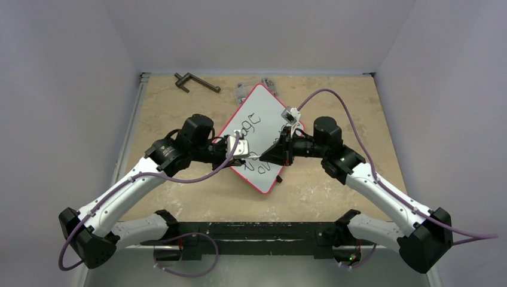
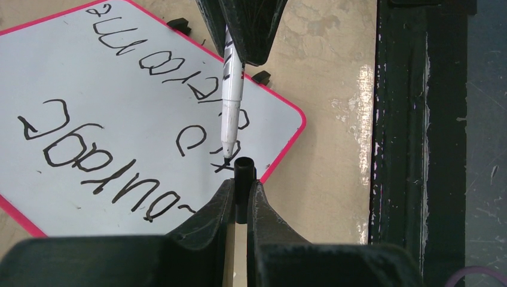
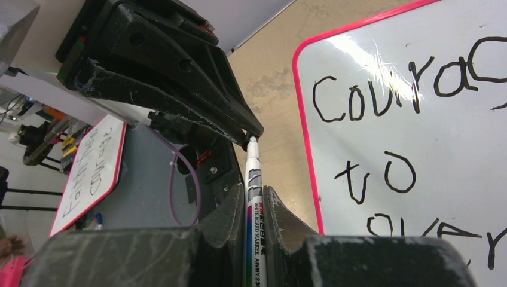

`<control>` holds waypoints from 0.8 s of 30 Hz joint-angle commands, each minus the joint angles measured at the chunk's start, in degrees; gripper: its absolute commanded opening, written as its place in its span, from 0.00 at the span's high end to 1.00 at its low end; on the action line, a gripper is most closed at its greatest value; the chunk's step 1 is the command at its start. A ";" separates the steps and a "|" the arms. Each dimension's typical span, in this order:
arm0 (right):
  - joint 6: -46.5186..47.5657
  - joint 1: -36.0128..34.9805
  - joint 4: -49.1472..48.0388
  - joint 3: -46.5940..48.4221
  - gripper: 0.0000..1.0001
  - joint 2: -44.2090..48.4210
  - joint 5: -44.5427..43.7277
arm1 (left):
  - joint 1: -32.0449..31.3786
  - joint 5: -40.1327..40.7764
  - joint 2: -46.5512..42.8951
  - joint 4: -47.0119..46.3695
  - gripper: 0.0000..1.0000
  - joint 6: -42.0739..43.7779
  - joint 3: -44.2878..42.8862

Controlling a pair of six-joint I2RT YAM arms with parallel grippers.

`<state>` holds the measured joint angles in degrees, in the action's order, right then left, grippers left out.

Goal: Write a sentence on the whiteboard
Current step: Insert the whiteboard marker without the cap into the pen cap.

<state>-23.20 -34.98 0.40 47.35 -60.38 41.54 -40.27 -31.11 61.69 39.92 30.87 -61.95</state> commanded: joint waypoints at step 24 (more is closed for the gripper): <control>-0.65 -0.25 -2.54 0.05 1.00 -1.47 2.38 | -0.25 1.23 0.78 -2.05 1.00 -1.84 -1.15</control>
<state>-23.49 -34.98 0.27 47.33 -61.43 42.00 -40.27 -29.69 62.19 39.92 29.74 -61.95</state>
